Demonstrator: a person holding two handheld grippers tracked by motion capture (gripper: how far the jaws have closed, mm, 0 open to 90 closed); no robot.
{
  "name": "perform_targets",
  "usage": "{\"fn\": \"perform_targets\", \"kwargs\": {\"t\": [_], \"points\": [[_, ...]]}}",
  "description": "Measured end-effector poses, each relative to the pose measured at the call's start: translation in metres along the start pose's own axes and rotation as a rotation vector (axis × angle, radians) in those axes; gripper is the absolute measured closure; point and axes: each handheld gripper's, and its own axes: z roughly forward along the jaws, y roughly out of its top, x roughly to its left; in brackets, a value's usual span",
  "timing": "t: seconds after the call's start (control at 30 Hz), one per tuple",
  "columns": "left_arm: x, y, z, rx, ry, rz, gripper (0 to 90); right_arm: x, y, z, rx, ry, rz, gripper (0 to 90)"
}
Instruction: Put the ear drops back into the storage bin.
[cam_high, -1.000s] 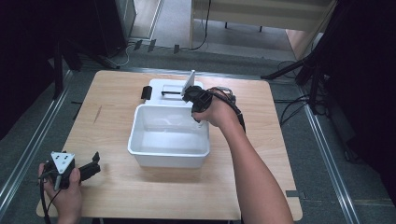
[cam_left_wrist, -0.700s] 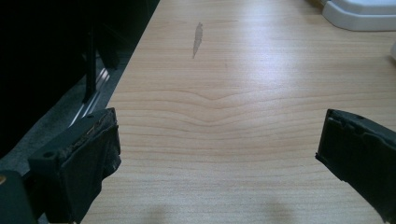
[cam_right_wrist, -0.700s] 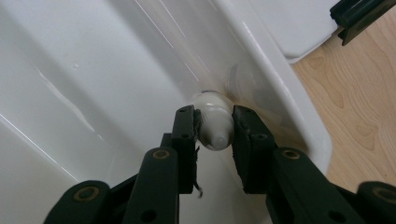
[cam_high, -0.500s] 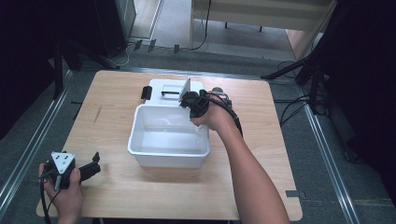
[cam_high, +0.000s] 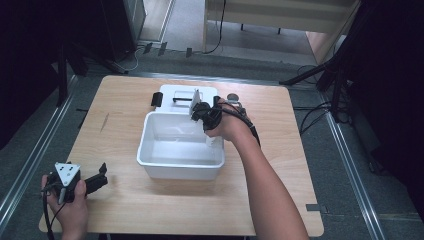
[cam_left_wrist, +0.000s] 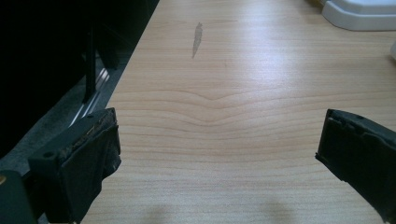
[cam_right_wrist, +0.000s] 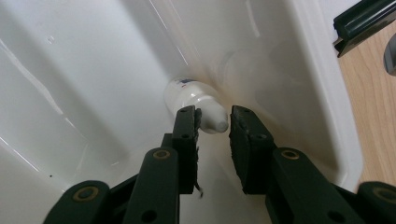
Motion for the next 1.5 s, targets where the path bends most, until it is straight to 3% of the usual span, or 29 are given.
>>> {"fn": "perform_targets", "kwargs": {"t": [0.17,0.4,0.73,0.83,0.97,1.03,1.1,1.27,1.37,1.5], "points": [[0.0,0.0,0.0,0.0,-0.001,-0.001,0.0,0.0,0.001,0.0,0.008,0.011,-0.003,70.4],[0.0,0.0,0.0,0.0,-0.001,-0.003,0.0,-0.004,-0.002,-0.007,-0.029,0.084,0.028,56.8],[0.0,0.0,0.0,0.002,0.0,0.003,0.0,-0.015,-0.01,-0.046,-0.155,0.168,0.161,37.4],[0.0,0.0,0.0,0.003,-0.001,0.006,0.0,-0.017,-0.016,-0.056,-0.174,0.144,0.191,28.9],[0.0,0.0,0.0,0.003,-0.001,0.003,0.0,-0.022,-0.025,-0.065,-0.18,0.113,0.275,12.2],[0.0,0.0,0.0,0.001,0.0,0.003,0.0,-0.027,-0.032,-0.068,-0.209,0.085,0.299,9.5],[0.0,0.0,0.0,0.002,0.0,0.003,0.0,-0.032,-0.04,-0.07,-0.236,0.085,0.332,0.0],[-0.001,0.0,0.0,0.002,0.001,0.002,0.0,-0.046,-0.064,-0.071,-0.3,0.09,0.45,0.0],[-0.001,0.0,0.0,0.004,0.001,0.004,0.0,-0.048,-0.075,-0.068,-0.323,0.07,0.465,0.0],[0.0,0.0,0.0,0.004,0.001,0.004,0.0,-0.052,-0.105,-0.055,-0.397,0.058,0.516,0.0]]}}
